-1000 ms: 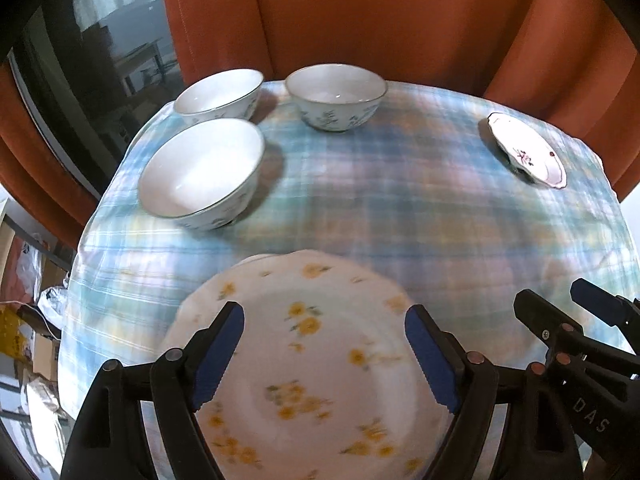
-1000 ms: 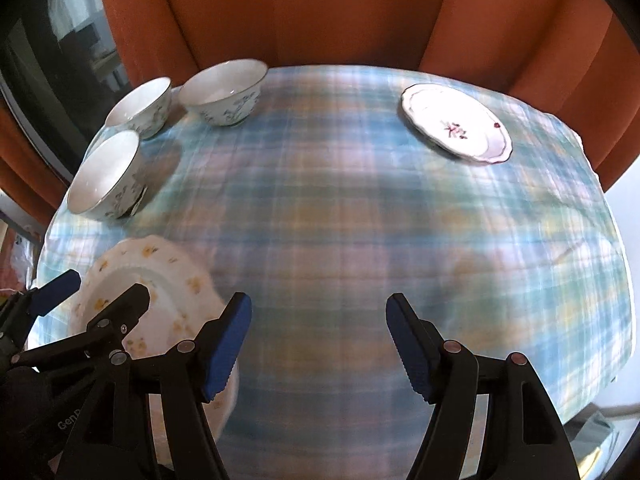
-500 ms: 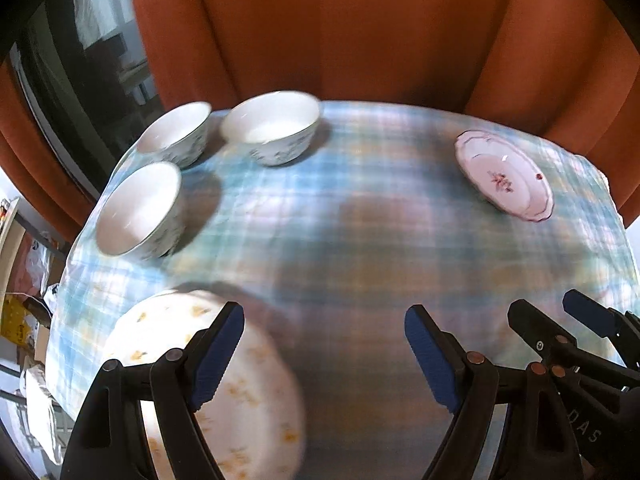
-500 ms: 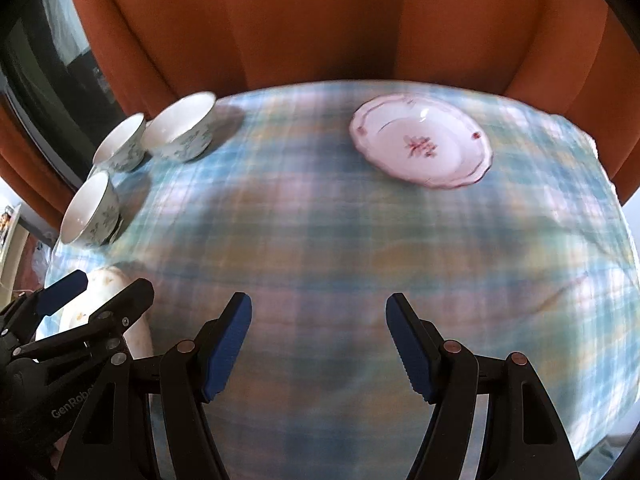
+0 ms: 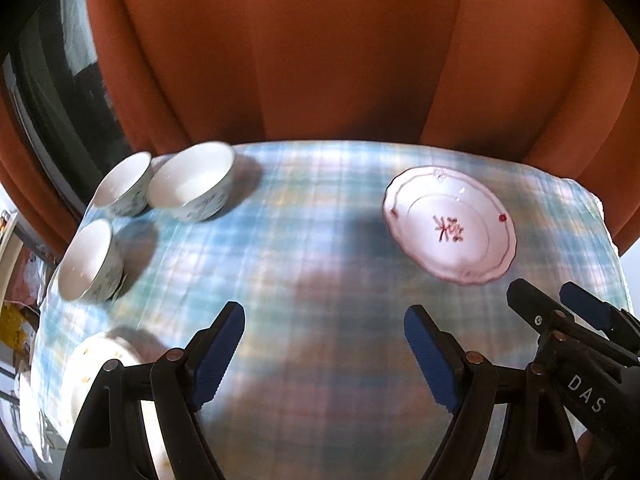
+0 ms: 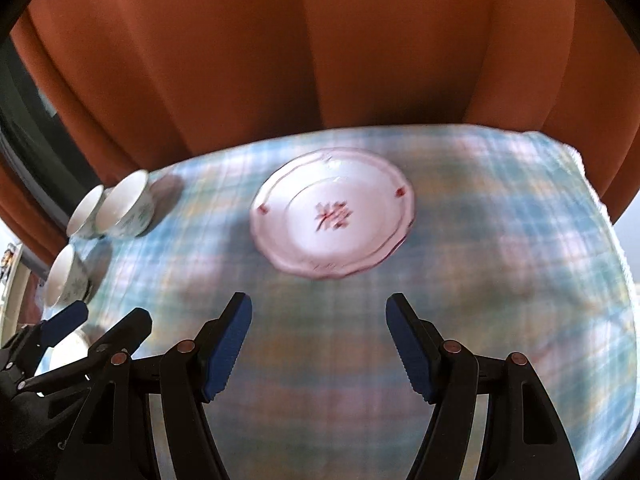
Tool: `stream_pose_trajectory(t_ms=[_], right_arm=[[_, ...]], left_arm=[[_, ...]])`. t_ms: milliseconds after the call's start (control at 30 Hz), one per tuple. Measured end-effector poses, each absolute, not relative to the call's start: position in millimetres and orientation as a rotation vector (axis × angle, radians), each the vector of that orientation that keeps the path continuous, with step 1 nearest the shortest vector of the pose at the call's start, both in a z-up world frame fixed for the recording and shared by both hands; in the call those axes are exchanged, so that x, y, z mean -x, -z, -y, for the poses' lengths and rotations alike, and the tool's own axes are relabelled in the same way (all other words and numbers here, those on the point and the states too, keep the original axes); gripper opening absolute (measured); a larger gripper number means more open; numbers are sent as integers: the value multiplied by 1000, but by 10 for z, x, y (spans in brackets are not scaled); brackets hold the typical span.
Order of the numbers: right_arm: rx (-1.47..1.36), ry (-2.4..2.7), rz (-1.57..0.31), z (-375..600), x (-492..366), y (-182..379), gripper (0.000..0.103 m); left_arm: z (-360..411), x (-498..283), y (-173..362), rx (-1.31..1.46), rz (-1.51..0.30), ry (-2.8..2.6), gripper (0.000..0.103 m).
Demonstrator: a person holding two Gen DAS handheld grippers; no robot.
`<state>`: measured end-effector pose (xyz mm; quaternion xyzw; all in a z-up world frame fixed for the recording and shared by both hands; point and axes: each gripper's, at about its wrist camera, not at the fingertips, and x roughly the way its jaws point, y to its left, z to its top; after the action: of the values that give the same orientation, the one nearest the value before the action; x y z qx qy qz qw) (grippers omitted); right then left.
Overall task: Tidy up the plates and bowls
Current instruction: 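Move both tools toward the small red-pattern plate, then grasp the small red-pattern plate rim with both tools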
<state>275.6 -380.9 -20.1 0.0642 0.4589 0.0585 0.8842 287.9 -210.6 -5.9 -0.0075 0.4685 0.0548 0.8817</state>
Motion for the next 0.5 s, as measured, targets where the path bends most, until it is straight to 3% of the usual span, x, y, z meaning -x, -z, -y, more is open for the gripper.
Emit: stream_pose_trajectory(t_ms=[400,500], right_arm=[[-170,-80,-945,4317,-3451,424,73],[-176,-76,-949,4393,-3623,515,73]], left_arm=[[2599,-3651,345,50,-998,-101,77],[2675,-3847,466,68,-1028,-111,68]])
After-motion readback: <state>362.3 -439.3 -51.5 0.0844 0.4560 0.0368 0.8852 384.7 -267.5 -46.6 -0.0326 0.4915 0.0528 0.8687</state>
